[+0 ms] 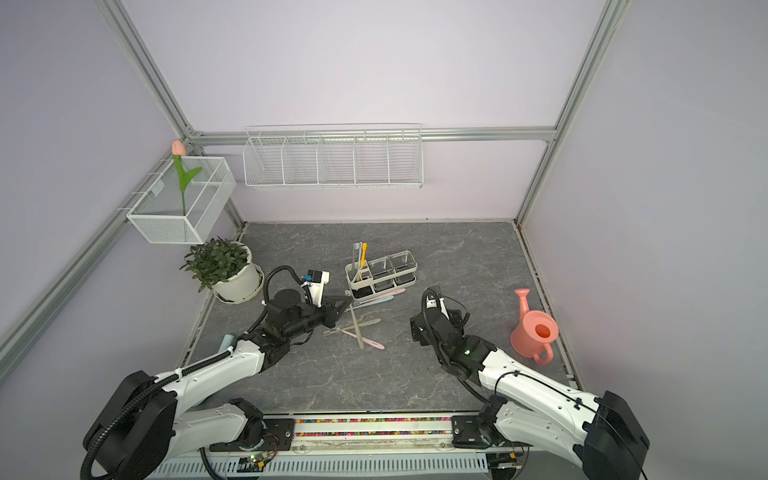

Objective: Place the toothbrush into the toothbrush holder
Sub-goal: Pick up the toothbrush from the center of the board.

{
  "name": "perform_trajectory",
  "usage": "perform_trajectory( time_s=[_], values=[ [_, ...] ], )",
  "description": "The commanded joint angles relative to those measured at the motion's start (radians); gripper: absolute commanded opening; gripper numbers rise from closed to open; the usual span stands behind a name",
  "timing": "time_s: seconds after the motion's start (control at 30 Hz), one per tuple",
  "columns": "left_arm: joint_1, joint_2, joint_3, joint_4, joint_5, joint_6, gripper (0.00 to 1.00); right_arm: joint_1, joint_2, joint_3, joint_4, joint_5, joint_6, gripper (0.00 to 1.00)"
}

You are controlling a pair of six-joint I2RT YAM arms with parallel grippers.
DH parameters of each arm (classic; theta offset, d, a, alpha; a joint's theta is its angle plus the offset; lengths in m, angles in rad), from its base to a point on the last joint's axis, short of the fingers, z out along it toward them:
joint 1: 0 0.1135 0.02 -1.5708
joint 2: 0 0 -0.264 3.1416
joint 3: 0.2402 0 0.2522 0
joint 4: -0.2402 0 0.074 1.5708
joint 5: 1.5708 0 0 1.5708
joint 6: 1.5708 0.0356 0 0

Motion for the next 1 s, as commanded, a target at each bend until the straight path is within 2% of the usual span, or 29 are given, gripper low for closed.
perform_trajectory(
  time_s=[0.0, 0.53, 0.97],
  values=[
    [0.002, -0.02, -0.016, -0.005, -0.016, 0.014, 0.0, -0.019, 0.0, -0.017, 0.027, -0.017, 0.002, 0.92],
    [0.002, -0.023, -0.021, -0.003, -0.027, 0.02, 0.0, -0.079, -0.012, -0.062, 0.048, -0.063, 0.003, 0.92],
    [0.002, -0.014, -0.021, 0.0, -0.029, 0.024, 0.0, -0.149, 0.057, -0.069, 0.072, -0.188, -0.049, 0.92]
  ],
)
